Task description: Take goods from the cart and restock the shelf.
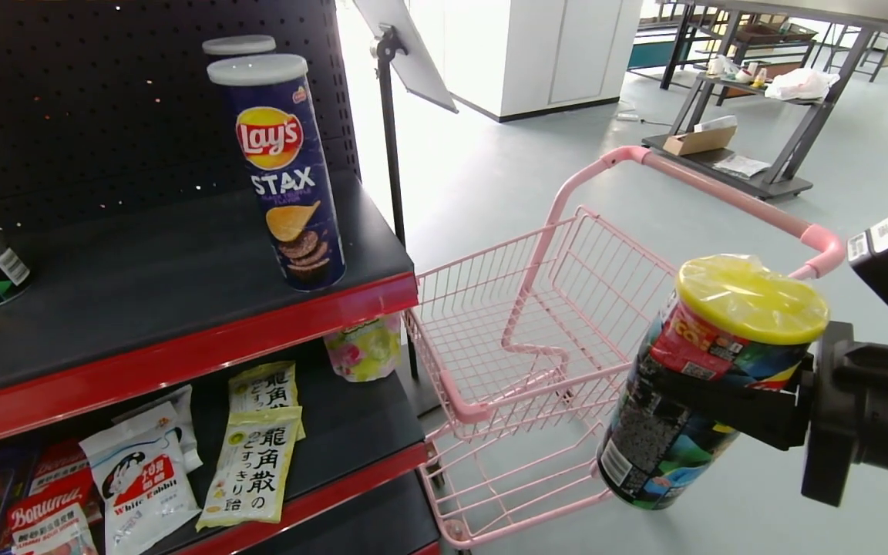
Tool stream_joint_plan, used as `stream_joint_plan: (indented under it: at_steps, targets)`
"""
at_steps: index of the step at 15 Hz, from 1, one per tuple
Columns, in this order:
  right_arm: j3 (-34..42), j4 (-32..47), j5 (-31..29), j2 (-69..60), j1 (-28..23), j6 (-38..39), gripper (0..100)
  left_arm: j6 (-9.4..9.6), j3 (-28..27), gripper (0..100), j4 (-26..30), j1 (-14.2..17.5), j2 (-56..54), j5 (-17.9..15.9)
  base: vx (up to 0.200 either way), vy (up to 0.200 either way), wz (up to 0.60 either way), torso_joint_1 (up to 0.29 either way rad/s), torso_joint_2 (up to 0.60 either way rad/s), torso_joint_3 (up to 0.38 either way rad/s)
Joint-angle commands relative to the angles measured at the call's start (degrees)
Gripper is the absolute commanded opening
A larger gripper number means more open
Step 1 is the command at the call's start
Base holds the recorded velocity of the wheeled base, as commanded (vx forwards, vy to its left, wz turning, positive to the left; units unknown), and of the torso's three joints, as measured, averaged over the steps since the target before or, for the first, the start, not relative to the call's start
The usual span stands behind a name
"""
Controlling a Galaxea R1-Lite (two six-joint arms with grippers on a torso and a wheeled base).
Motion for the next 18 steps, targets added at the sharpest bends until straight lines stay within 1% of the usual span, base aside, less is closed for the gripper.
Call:
stream_joint_plan:
  at_steps: [1,7,10,15,18]
  targets:
    - [0.03,-0.01,0.06,-0.05,0.00,0.02,0,0.08,0.01,100,0.00,0.02,0.05,-0.03,0.000,0.000,0.00,0.178,-0.55,-0.364]
    - [0.12,-0.01,-0.03,-0.31,0.09,-0.06,0,0.17,0.01,100,0.00,0.02,0.05,-0.03,0.000,0.000,0.00,0.207,-0.58,-0.373]
    - [0.65,-0.01,-0.38,-0.31,0.09,-0.15,0,0.17,0.01,100,0.00,0.02,0.05,-0.03,0.000,0.000,0.00,0.159,-0.41,-0.240]
    - [1.97,-0.01,-0.38,-0.31,0.09,-1.21,0,0.17,0.01,100,0.00,-0.06,0.05,-0.03,0.000,0.000,0.00,0.009,-0.02,-0.014]
    - [2.06,-0.01,-0.38,-0.22,0.09,-1.21,0,0.08,0.01,100,0.00,0.02,0.05,-0.03,-0.200,0.000,0.00,0.009,0.00,0.002]
